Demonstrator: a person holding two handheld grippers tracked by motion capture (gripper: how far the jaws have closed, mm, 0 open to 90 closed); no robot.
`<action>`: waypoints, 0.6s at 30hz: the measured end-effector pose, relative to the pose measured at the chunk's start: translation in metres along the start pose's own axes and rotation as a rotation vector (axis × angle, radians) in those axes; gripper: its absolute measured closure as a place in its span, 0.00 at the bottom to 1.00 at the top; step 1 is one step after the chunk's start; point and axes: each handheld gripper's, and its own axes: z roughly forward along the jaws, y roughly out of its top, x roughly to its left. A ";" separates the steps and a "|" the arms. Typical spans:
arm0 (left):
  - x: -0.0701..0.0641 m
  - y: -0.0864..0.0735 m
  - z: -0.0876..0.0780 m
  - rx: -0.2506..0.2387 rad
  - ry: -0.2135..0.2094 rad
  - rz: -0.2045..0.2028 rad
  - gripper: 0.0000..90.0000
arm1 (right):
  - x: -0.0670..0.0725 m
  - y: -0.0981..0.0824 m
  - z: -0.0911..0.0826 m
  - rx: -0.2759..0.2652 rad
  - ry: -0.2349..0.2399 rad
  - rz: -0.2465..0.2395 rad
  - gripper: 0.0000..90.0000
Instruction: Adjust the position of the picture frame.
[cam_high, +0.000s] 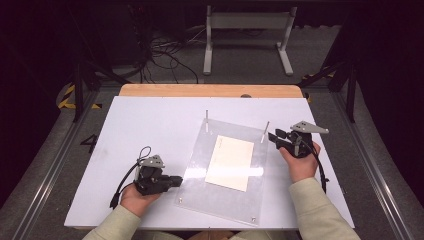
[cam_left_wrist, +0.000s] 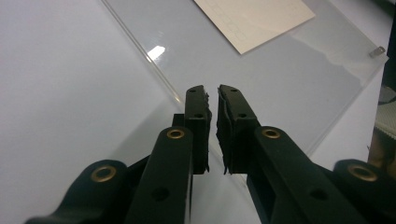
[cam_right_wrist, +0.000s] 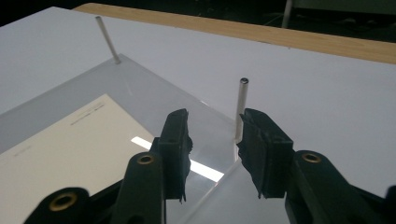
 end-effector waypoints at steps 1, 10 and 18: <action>0.001 -0.001 -0.002 -0.009 0.005 -0.004 0.91 | -0.002 0.002 0.004 0.007 -0.009 0.004 0.68; 0.003 -0.008 -0.013 -0.025 0.036 -0.011 0.91 | -0.013 0.011 0.047 0.093 -0.043 -0.043 0.86; 0.004 -0.016 -0.018 -0.024 0.052 -0.024 0.91 | -0.010 0.022 0.063 0.140 -0.036 -0.084 0.95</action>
